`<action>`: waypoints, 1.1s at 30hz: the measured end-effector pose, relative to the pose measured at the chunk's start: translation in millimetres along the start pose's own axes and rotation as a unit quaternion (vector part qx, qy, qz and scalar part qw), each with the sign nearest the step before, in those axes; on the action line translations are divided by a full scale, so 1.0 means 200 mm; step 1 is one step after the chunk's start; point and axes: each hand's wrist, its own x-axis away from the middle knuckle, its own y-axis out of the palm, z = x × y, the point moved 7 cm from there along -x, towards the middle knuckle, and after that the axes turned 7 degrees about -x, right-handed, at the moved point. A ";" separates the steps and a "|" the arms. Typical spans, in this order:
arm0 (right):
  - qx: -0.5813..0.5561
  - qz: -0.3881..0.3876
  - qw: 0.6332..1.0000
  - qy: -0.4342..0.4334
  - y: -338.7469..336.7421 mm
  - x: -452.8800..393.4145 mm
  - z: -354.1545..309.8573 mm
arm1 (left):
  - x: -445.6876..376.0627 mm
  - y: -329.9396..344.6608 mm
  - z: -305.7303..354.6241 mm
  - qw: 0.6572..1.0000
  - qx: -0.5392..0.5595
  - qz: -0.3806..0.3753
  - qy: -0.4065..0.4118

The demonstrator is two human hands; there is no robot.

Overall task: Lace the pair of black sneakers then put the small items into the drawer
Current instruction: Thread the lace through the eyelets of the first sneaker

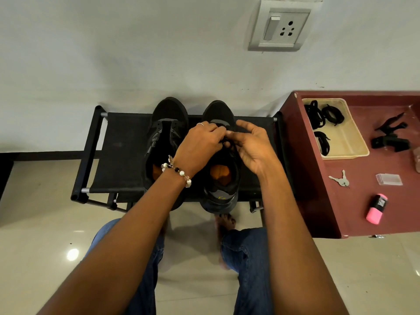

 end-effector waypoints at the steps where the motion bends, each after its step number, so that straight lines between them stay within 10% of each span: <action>1: 0.004 -0.027 1.000 0.003 0.00 0.00 -0.02 | -0.01 0.01 -0.02 0.999 0.034 -0.018 -0.024; 7: 0.231 -0.097 0.961 -0.117 0.01 0.03 -0.10 | 0.05 0.12 -0.23 0.843 0.397 -0.106 -0.349; 13: 0.389 -0.029 0.889 -0.240 -0.01 0.04 -0.18 | 0.10 0.17 -0.18 0.661 0.584 -0.129 -0.454; 19: 0.347 -0.101 0.913 -0.190 0.04 0.10 -0.12 | 0.11 0.16 -0.18 0.616 0.623 -0.106 -0.470; 28: 0.412 -0.026 0.876 -0.249 0.05 0.07 -0.15 | 0.12 0.15 -0.19 0.641 0.593 -0.095 -0.479; 33: 0.431 -0.009 0.865 -0.255 0.04 0.07 -0.15 | 0.12 0.12 -0.21 0.588 0.640 -0.147 -0.472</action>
